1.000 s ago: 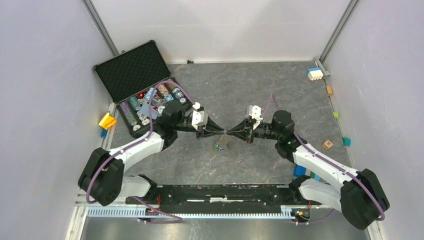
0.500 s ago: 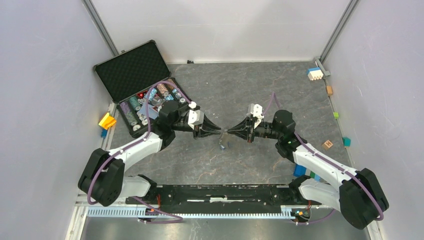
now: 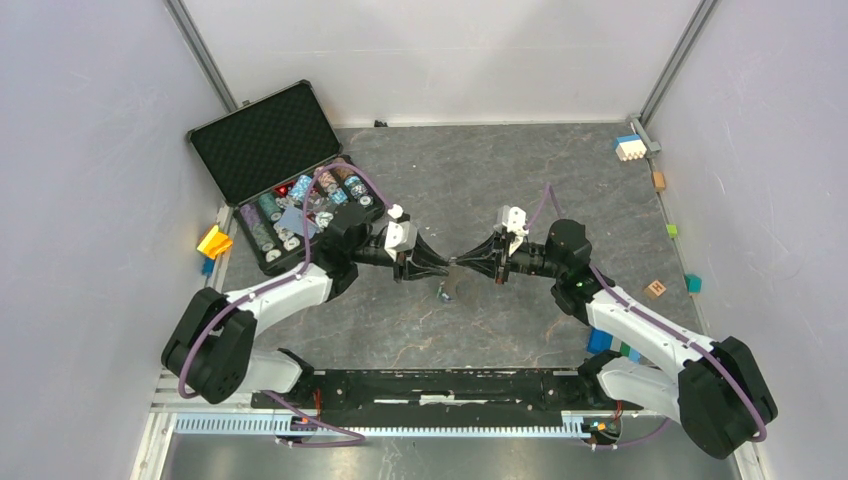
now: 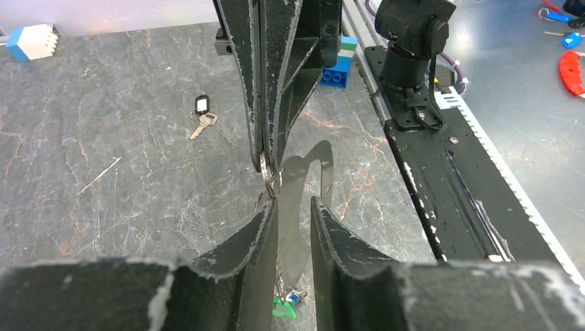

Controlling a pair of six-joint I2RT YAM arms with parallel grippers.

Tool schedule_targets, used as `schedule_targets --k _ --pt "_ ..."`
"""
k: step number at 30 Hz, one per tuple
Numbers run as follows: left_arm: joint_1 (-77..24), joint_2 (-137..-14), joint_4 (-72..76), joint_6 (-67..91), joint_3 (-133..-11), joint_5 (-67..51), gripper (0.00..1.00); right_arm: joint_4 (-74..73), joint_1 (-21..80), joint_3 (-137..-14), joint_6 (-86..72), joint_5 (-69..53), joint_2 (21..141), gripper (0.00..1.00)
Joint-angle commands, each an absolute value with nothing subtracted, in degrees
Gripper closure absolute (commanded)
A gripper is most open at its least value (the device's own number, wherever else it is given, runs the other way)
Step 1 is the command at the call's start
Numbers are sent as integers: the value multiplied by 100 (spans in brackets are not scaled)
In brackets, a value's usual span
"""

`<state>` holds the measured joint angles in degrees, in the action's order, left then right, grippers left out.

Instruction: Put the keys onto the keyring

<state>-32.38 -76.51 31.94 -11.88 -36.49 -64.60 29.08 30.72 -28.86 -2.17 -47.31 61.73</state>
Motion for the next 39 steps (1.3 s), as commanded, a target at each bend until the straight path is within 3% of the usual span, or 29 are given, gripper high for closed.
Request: schedule_targets --k 1,23,29,34,39 --pt "-3287 -7736 3669 -765 -3910 -6364 69 3142 3059 -2954 -247 -4663 6136 100" --pt "-3340 -8061 4245 -53 -4031 -6179 71 3050 3054 -2911 -88 -4754 6076 100" --pt "-3337 -8046 4140 -125 -4004 -6187 75 2968 3057 -2922 -46 -4731 6036 100" --pt "-3331 -8021 3812 -382 -4033 -6304 85 2927 3057 -2936 -53 -4720 6036 100" --pt "-3332 -7991 3557 -602 -4063 -6324 84 2909 3059 -2944 -51 -4729 6021 100"
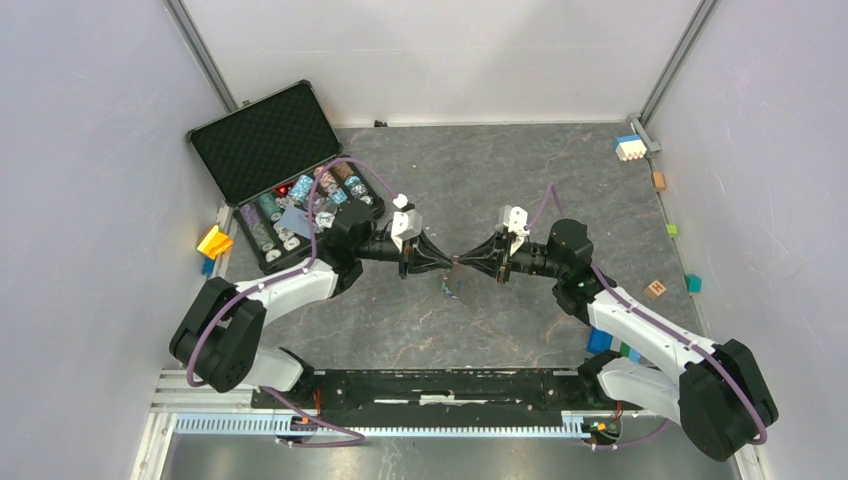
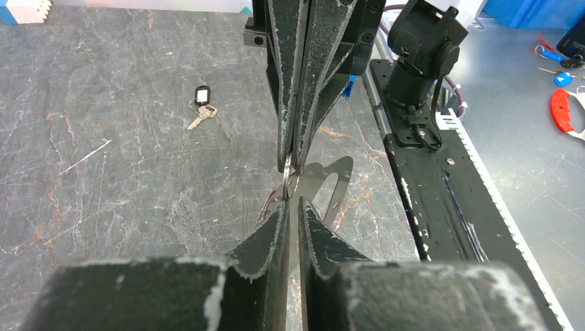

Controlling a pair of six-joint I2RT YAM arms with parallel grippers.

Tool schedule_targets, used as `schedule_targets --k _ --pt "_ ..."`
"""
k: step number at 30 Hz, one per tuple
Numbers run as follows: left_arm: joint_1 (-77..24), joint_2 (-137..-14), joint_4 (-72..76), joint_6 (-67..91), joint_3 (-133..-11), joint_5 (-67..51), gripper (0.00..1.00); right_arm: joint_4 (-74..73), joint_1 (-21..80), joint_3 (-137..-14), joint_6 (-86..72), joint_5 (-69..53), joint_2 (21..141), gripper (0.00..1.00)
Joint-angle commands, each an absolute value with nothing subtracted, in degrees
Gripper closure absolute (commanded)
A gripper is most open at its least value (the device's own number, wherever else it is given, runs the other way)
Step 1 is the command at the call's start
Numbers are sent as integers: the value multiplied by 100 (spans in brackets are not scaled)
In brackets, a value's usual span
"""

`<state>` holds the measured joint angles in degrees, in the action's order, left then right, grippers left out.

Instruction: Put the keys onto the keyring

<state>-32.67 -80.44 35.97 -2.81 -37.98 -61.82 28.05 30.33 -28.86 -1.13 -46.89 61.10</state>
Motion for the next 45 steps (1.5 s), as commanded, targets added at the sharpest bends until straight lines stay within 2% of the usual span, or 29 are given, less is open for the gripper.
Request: schedule_targets --k 1,5,8,14,18,20,23,25,33,45 --pt "-3331 -7989 3543 -620 -4075 -6307 83 2909 3056 -2945 -51 -4738 6025 100" --pt "-3334 -7996 3563 -608 -4090 -6272 75 2900 3059 -2944 -51 -4771 6021 100" --pt "-3331 -7981 3598 -584 -4088 -6225 73 2902 3059 -2944 -52 -4815 6027 100" --pt "-3331 -8011 3997 -278 -4045 -6251 73 2841 3060 -2944 149 -4800 6039 100" --pt "-3317 -8069 4208 -51 -4037 -6451 79 2779 3054 -2949 225 -4734 6012 100" --pt "-3267 -8027 3960 -274 -4044 -6546 82 2690 3059 -2986 278 -4674 6003 100" --pt "-3211 -7855 2770 -1318 -4213 -6577 82 2560 3060 -3032 357 -4616 5992 100" --pt "-3208 -7748 2156 -1866 -4286 -6553 79 2525 3053 -3032 394 -4599 5985 100" --pt "-3215 -7773 2136 -1914 -4329 -6513 70 2507 3056 -3041 404 -4640 6012 100" --pt "-3354 -8075 2701 -1410 -4432 -6474 67 2504 3057 -3067 396 -4674 6060 100"
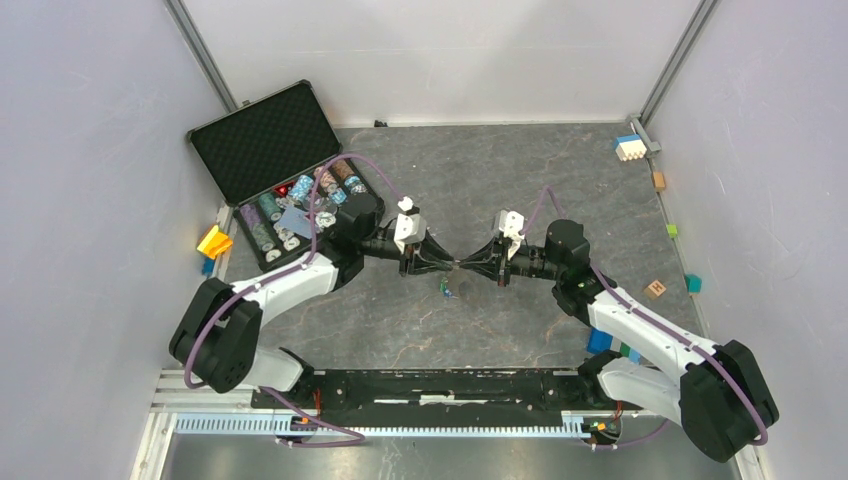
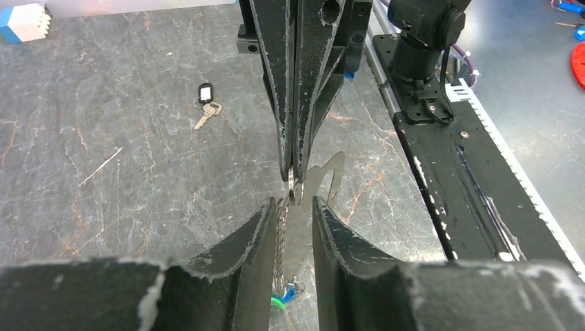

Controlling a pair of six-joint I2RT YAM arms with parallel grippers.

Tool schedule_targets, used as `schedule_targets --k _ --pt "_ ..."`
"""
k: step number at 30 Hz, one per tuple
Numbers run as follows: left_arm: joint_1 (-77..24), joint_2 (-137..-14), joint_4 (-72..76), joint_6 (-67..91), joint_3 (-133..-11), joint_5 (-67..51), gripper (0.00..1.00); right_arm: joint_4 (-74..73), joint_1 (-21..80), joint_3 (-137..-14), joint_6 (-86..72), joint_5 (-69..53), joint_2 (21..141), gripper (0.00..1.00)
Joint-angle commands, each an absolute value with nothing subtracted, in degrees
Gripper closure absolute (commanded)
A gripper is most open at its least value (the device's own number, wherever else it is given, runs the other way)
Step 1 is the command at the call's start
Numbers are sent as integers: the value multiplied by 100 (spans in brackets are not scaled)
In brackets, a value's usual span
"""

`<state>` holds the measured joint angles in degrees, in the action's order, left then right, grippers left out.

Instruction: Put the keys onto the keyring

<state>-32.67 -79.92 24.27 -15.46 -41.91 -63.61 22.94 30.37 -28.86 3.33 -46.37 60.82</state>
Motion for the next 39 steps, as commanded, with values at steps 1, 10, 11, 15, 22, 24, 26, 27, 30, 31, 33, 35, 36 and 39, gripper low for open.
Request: schedule_targets --k 1,10,11,15,22,24,26,27,30,31,33,35,36,39 --pt "-3378 -8096 2705 -1409 -4447 -6477 67 2505 3058 -3067 391 -4676 6056 100" --pt "-3419 -8125 2695 -1375 -4473 -6436 93 2496 3056 -3028 426 -4638 6038 100" --pt "-3419 -8121 2665 -1371 -4495 -6413 95 2486 3057 -3024 445 -4630 6038 100" --pt "-3450 -8037 1559 -1929 -4865 -6089 98 2106 3059 -3075 866 -4473 6007 98" --pt "-3943 -8235 -2590 -4100 -6595 -4414 98 1287 3059 -3279 1683 -4212 5877 67" --pt "-4009 -8363 -3239 -4201 -7028 -4105 98 1293 3055 -3253 1714 -4206 5768 63" --pt "-4122 -8464 -3783 -4308 -7423 -3723 98 1362 3056 -3218 1674 -4232 5691 62" --pt "-4201 -8507 -3953 -4315 -7561 -3510 98 1388 3057 -3217 1647 -4241 5678 61" --pt "-4383 -8631 -4389 -4182 -7942 -3137 98 1477 3054 -3233 1533 -4287 5643 61" --pt "-4437 -8660 -4508 -4161 -8032 -3076 98 1486 3058 -3234 1521 -4304 5636 61" --pt "-4554 -8732 -4744 -4102 -8214 -2873 98 1504 3057 -3243 1497 -4315 5625 61" --pt "-4658 -8777 -4886 -4021 -8329 -2703 98 1525 3057 -3236 1479 -4328 5614 62" --pt "-4696 -8779 -4908 -3947 -8355 -2652 98 1567 3058 -3228 1448 -4367 5613 61" --pt "-4744 -8749 -4904 -3795 -8410 -2679 98 1799 3058 -3186 1274 -4539 5641 63"
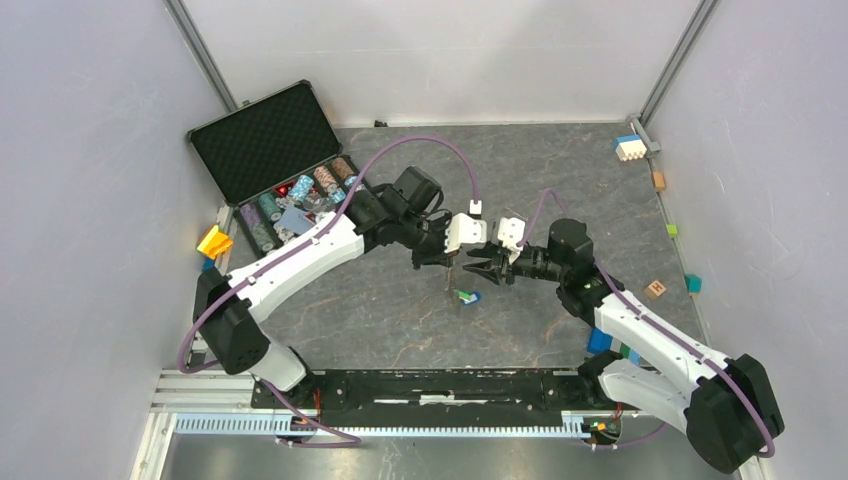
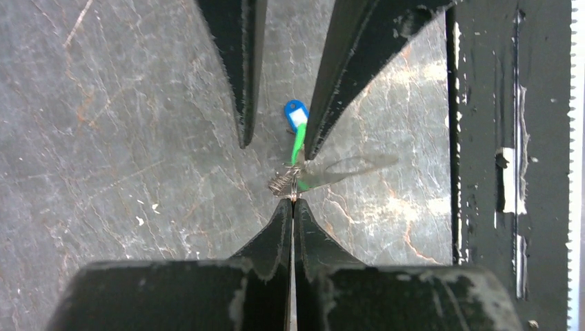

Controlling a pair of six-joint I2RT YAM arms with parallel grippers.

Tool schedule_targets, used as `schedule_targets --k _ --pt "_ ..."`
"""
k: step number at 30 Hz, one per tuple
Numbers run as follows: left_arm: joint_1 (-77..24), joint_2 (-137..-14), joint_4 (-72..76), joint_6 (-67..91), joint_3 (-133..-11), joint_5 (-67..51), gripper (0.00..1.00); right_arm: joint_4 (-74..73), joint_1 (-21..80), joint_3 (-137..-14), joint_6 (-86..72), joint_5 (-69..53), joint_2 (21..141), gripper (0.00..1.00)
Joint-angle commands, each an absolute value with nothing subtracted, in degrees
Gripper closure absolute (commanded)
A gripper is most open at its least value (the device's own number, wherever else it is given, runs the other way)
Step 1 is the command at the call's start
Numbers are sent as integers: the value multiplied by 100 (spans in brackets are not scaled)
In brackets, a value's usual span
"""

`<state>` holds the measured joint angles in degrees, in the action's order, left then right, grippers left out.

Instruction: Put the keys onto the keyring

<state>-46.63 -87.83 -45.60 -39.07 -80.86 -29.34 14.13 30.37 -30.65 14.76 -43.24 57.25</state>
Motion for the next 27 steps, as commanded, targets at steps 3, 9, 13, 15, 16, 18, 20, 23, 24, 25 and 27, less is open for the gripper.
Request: schedule_targets --k 3,9,13,15,16,18,20,23,24,25,27 --pt "-4783 -8706 -4909 -3714 -8441 -2758 98 1952 3059 -3173 1119 -4786 5722 65" --pt "-4843 -8694 -4751 -3571 -8390 -2859 98 2353 3060 -3111 742 -5214 5916 70" --pt "-4859 -8704 -4676 -3486 -8372 -2997 98 2432 3059 -3077 680 -5251 6007 73" --pt "-4868 -8703 -4656 -3474 -8368 -3036 98 2446 3059 -3077 668 -5247 6029 74" --pt "-4867 -8703 -4647 -3472 -8375 -3058 98 2443 3057 -3069 673 -5247 6050 74" --pt "-4869 -8690 -4623 -3450 -8367 -3085 98 2449 3054 -3060 685 -5238 6086 74" --pt "-4869 -8680 -4623 -3445 -8378 -3124 98 2440 3057 -3061 690 -5239 6124 74" --pt "-4869 -8661 -4573 -3416 -8361 -3148 98 2437 3058 -3067 677 -5248 6176 75" --pt "-4869 -8651 -4558 -3410 -8353 -3154 98 2424 3058 -3061 678 -5254 6195 76" --pt "-4869 -8643 -4555 -3407 -8341 -3155 98 2418 3057 -3059 685 -5256 6219 76" --pt "-4868 -8636 -4553 -3410 -8327 -3172 98 2401 3055 -3059 694 -5256 6240 78"
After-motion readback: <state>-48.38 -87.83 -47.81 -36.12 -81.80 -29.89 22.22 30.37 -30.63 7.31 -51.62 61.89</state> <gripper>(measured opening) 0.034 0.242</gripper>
